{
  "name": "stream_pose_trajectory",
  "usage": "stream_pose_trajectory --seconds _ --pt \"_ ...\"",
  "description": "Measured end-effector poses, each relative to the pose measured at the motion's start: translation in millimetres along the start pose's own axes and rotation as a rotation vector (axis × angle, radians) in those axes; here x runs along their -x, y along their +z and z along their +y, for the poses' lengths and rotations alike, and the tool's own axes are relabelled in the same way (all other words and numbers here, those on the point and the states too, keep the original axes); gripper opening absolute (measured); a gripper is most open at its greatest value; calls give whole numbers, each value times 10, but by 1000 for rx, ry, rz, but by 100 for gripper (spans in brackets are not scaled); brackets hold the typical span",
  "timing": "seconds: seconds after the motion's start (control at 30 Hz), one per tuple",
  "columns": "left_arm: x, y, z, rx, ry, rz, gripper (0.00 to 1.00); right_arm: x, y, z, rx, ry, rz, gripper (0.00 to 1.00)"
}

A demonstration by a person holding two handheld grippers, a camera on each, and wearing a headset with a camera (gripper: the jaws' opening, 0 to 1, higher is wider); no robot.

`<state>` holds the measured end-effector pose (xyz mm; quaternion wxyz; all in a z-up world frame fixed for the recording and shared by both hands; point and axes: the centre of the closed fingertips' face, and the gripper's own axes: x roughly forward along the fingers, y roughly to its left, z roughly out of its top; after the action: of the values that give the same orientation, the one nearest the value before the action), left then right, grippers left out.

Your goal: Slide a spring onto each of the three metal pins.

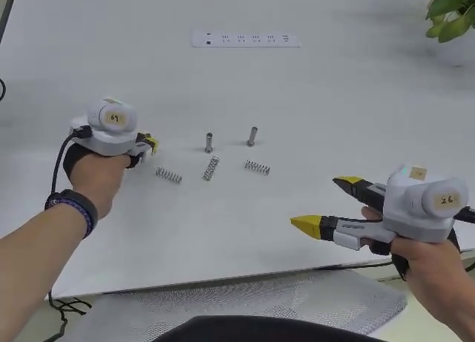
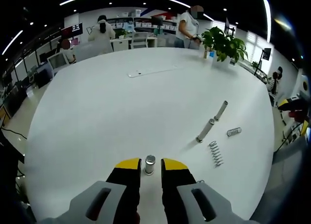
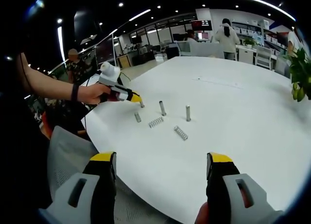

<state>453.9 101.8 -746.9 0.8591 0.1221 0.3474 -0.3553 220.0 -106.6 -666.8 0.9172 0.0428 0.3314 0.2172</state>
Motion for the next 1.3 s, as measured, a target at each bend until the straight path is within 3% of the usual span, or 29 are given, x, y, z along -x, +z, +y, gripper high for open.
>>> stream_pose_trajectory --seconds 0.37,0.73,1.3 --pt "96 -104 4 37 -9 21 23 2 -13 14 -9 2 -3 75" --pt "279 -279 21 53 3 27 25 -18 3 71 -8 13 -6 75" --pt "573 -427 17 47 14 11 29 -17 2 98 2 30 -10 76"
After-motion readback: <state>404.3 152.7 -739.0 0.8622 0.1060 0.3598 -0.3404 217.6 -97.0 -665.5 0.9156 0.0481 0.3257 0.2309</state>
